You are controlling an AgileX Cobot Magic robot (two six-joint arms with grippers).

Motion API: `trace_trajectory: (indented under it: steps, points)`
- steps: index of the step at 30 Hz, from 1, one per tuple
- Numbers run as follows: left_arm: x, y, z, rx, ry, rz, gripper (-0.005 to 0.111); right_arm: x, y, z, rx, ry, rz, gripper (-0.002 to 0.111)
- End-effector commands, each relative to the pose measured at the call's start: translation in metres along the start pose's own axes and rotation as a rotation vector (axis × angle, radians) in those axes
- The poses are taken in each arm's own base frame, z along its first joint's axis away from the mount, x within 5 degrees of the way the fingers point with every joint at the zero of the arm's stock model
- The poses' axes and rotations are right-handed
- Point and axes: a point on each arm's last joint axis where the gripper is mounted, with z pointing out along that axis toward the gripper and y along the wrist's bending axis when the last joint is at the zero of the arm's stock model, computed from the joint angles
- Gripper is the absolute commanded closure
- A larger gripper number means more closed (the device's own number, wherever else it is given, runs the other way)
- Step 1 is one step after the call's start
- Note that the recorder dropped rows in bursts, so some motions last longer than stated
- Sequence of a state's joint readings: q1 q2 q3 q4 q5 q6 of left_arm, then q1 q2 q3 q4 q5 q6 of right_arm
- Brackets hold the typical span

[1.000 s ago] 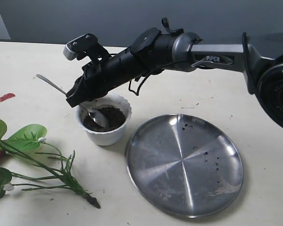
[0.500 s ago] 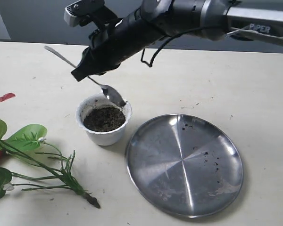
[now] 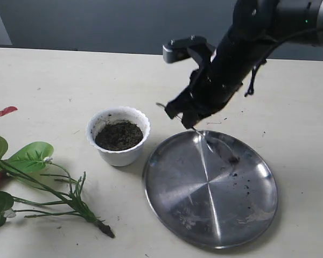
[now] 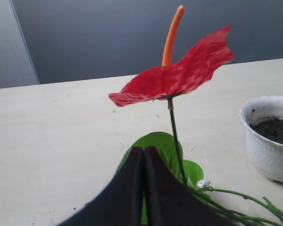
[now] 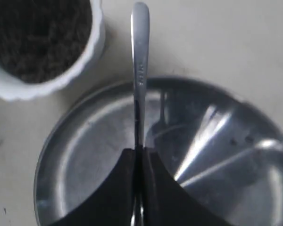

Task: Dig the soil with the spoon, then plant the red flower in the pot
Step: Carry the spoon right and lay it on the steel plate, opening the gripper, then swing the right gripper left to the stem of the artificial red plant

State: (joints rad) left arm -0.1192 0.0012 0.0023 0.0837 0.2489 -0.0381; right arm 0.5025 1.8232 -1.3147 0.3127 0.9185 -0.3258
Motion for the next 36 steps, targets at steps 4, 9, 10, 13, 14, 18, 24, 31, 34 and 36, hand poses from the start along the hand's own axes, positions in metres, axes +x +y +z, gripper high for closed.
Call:
trace_trajectory:
  steps: [4, 9, 10, 13, 14, 18, 24, 31, 34, 36]
  points:
    - [-0.002, 0.000, 0.000, 0.005, -0.013, -0.003, 0.106, 0.043, -0.010, 0.035, 0.058, 0.072, 0.051, 0.109]
    - [-0.002, 0.000, 0.000, 0.005, -0.013, -0.003, 0.106, 0.048, -0.013, 0.040, 0.081, 0.097, 0.030, 0.109]
    - [-0.002, 0.000, 0.000, 0.005, -0.013, -0.003, 0.106, 0.049, -0.015, 0.041, 0.093, 0.105, 0.017, 0.109]
    - [-0.002, 0.000, 0.000, 0.005, -0.013, -0.003, 0.106, 0.050, -0.017, 0.047, 0.102, 0.128, 0.007, 0.108]
    - [-0.002, 0.000, 0.000, 0.005, -0.013, -0.003, 0.106, 0.051, -0.017, 0.049, 0.100, 0.138, 0.008, 0.106]
    - [-0.002, 0.000, 0.000, 0.005, -0.013, -0.003, 0.106, 0.054, -0.017, 0.051, 0.087, 0.170, 0.016, 0.082]
    - [-0.002, 0.000, 0.000, 0.005, -0.013, -0.003, 0.106, 0.060, -0.004, 0.034, 0.008, 0.227, 0.102, 0.060]
    - [-0.002, 0.000, 0.000, 0.005, -0.013, -0.003, 0.106, 0.042, 0.050, -0.027, -0.151, -0.012, -0.033, 0.078]
    - [-0.002, 0.000, 0.000, 0.005, -0.013, -0.003, 0.106, 0.030, 0.087, -0.037, -0.217, -0.110, -0.182, 0.076]
    - [-0.002, 0.000, 0.000, 0.005, -0.013, -0.003, 0.106, 0.022, 0.113, -0.032, -0.230, -0.149, -0.270, 0.072]
